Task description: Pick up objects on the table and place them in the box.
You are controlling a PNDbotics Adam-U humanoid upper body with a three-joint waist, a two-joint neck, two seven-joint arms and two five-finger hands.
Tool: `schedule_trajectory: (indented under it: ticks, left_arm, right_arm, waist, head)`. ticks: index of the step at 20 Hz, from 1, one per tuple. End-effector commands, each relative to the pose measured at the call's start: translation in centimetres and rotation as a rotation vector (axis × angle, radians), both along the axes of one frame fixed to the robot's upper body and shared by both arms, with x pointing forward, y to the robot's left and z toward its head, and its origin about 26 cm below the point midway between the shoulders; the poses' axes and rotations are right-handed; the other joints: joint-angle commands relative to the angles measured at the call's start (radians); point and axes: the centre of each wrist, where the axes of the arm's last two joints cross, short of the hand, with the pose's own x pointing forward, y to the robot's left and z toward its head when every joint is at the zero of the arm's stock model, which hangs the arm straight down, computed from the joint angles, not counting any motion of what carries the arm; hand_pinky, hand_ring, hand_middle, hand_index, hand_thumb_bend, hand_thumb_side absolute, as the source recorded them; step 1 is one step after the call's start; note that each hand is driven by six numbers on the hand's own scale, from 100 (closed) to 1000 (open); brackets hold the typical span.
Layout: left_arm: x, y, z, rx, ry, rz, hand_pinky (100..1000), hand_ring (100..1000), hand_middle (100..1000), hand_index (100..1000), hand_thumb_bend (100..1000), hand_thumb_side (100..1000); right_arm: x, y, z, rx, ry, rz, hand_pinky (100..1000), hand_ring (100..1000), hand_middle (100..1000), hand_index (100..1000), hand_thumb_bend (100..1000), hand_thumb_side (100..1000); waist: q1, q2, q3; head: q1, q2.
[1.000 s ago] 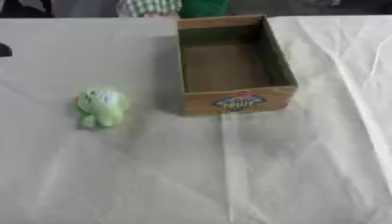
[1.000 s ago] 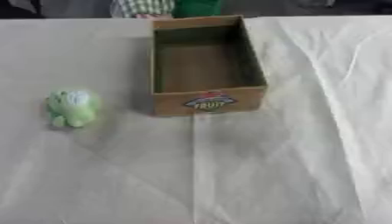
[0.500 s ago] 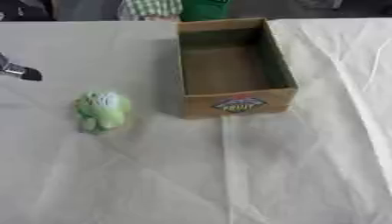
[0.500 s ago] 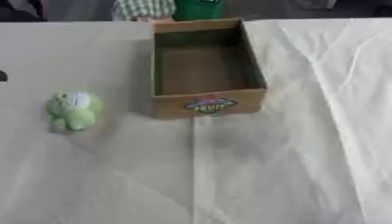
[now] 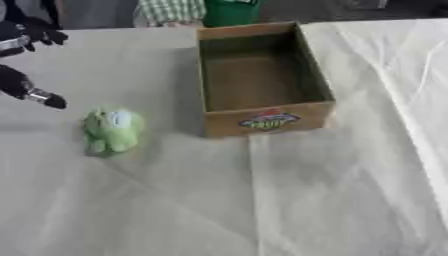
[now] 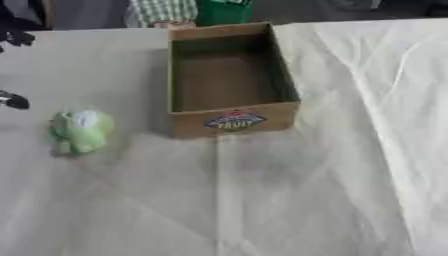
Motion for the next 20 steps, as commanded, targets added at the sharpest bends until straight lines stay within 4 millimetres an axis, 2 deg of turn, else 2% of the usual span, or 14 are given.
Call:
schedule_trajectory:
  ticks: [1,9,10,11,13,20]
  left_arm:
    - [0.0,-0.8,1.7,0.193,0.117,-0.226,795,898,862,1000,1000,649]
    - [0.5,-2.7,0.9,0.181,0.134,-0.309,797,895,858,1000,1000,685]
    - [0.4,-2.9,0.9,0.186,0.132,-0.312,794,896,861,1000,1000,722]
    - [0.3,-3.1,1.1,0.194,0.128,-0.310,788,899,863,1000,1000,679]
    - [0.0,-3.4,1.5,0.217,0.122,-0.297,786,901,867,1000,1000,659]
    - [-0.8,-3.2,1.6,0.254,0.127,-0.247,777,902,870,1000,1000,672]
  right_arm:
    - [-0.2,-0.1,1.0,-0.028,-0.023,0.009,860,742,762,888,100,507]
    - [-0.2,0.0,1.0,-0.031,-0.020,0.014,861,743,762,888,100,507]
    - [-0.2,0.0,1.0,-0.032,-0.020,0.015,861,743,762,888,100,514]
    - [-0.2,0.0,1.0,-0.032,-0.020,0.015,861,743,762,888,100,508]
    - [-0.2,0.0,1.0,-0.033,-0.019,0.014,861,743,762,888,100,507]
    - [-0.2,-0.1,1.0,-0.033,-0.018,0.013,862,743,763,889,100,507]
  waist:
    - [0.001,-0.020,-0.002]
    - [0.005,-0.018,-0.004]
    - [0.005,-0.018,-0.004]
    - [0.005,-0.018,-0.003]
    - [0.006,-0.018,-0.003]
    - [0.010,-0.019,0.001]
  head:
    - [0.008,-0.001]
    - [0.010,-0.002]
    - [0.010,-0.002]
    - [0.010,-0.003]
    - [0.010,-0.003]
    - [0.005,-0.003]
